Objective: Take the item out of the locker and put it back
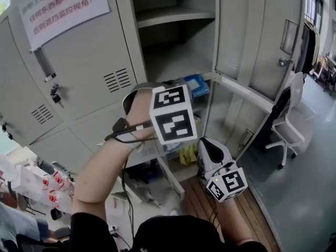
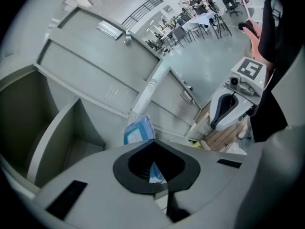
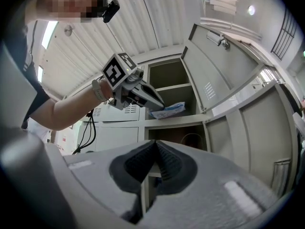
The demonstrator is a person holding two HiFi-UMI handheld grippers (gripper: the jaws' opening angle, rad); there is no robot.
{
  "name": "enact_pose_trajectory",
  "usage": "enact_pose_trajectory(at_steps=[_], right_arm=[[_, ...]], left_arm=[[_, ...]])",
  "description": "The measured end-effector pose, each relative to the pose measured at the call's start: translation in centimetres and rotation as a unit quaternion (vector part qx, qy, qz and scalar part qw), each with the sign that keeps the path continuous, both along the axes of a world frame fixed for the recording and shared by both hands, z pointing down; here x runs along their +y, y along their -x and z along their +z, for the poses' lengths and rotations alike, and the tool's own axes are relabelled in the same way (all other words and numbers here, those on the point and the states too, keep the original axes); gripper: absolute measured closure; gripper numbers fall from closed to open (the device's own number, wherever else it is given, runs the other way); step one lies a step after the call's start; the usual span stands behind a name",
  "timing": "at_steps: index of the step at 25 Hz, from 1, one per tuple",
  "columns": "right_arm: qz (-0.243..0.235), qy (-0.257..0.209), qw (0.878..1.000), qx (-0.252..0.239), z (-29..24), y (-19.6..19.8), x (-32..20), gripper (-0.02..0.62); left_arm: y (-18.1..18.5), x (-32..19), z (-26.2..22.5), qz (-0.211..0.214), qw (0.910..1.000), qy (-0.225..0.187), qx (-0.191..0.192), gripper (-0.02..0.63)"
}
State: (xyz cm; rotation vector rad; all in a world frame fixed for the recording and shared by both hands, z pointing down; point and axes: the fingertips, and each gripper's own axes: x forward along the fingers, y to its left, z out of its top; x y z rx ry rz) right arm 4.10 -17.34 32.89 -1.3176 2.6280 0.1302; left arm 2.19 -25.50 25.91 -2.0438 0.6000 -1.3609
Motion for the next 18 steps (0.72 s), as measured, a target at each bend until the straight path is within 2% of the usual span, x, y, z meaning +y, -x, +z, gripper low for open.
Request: enact_pose_trajectory(at_steps=[10,18], right_arm=[[-0.004,0.012,1.0,0.005,0.9,1.2,0.1,0.597],[-0.003,0.029,0.999,0.012,2.7,1.5,0.1,0.597]], left_arm=[[1.6,3.4,6.1,0.006,0.9997,0.022,0.006,0.6],[4.0,4.4,12.7,-0.019,0.9965,0.078,0.024,0.6]])
